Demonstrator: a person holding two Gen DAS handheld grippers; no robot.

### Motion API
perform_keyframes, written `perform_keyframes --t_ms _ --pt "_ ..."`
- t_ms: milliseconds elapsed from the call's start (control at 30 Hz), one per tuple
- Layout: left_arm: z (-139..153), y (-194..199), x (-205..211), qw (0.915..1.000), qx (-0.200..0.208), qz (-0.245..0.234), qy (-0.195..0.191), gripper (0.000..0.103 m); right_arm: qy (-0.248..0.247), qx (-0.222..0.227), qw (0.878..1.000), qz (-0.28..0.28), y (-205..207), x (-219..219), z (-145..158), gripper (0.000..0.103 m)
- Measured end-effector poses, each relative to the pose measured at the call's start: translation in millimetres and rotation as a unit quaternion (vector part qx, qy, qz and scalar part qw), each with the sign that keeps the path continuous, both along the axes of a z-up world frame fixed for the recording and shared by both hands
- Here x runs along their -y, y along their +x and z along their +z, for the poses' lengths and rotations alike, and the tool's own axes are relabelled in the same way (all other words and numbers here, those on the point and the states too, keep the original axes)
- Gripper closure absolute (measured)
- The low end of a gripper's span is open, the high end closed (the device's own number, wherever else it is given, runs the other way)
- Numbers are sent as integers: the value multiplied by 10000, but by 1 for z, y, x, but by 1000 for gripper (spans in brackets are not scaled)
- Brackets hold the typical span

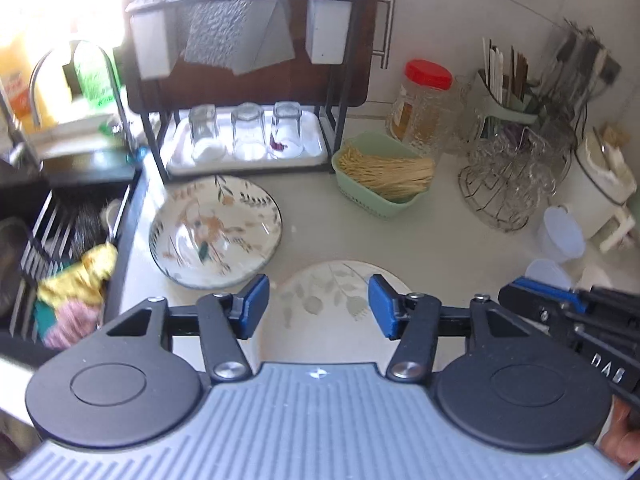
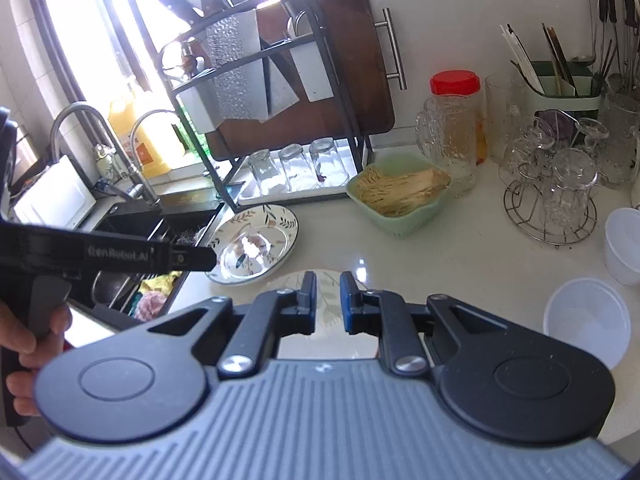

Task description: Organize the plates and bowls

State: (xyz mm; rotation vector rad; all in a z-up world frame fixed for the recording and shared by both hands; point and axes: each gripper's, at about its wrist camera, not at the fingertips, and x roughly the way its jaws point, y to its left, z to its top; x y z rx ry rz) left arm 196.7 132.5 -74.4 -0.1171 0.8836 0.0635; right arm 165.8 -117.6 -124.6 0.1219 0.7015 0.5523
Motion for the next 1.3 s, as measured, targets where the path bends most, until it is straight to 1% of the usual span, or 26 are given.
perform_keyframes --t_ms 133,200,267,300,333,367,400,433,500,567,600,633,700,733,800,933,1033,1100,1233,1300 --pt "-3 14 -16 10000 -25 -59 54 36 -150 157 9994 -252 7 -15 1 86" --pt "-4 19 -26 9999 -51 -87 24 36 -69 51 9995 -292 15 -20 1 87" --pt "-5 23 -37 9999 -56 -97 -98 35 -55 24 9993 -365 20 -25 4 86" --pt "-5 25 -42 9998 -41 -112 -147 34 -89 47 9991 -407 21 -29 5 77" --pt "-5 27 -47 9998 -15 -119 -154 31 -116 68 9989 -446 23 -32 7 51" --pt "-5 28 -51 9998 14 -117 -128 29 -120 107 9987 -489 23 -34 7 38" --pt "-6 30 -56 9999 29 -115 -112 26 -126 163 9983 -546 25 -36 8 23" --pt "-7 32 -62 9998 9 -121 -177 22 -178 178 9977 -628 27 -37 8 25" --pt "-11 39 -77 9986 -133 -186 -469 18 -243 66 9971 -716 33 -42 7 25" --pt "-17 44 -92 9977 -218 -102 -637 12 -233 -61 9968 -765 40 -46 4 25" --pt "-20 46 -99 9972 -250 -42 -699 8 -248 -129 9965 -784 43 -49 2 24" --pt "-23 48 -106 9968 -274 14 -751 7 -281 -180 9963 -787 46 -54 0 24" --pt "-29 51 -120 9960 -287 86 -841 7 -313 -206 9966 -737 49 -63 -2 23" --pt "-32 52 -126 9959 -284 100 -858 6 -337 -226 9964 -741 50 -67 -4 17" --pt "-37 56 -137 9960 -295 137 -835 6 -317 -283 9962 -762 53 -76 -7 10" --pt "-47 65 -158 9955 -275 195 -887 6 -266 -453 9948 -868 61 -91 -15 10" --pt "-50 76 -177 9934 -354 139 -1083 6 -184 -650 9935 -918 68 -102 -24 10" --pt "-50 84 -190 9924 -314 27 -1188 6 -130 -736 9932 -898 75 -111 -30 10" --pt "-56 105 -206 9942 -352 -91 -1009 6 -29 -850 9923 -902 90 -132 -39 10" --pt "-62 114 -214 9932 -438 -127 -1073 6 65 -979 9906 -948 99 -142 -44 11"
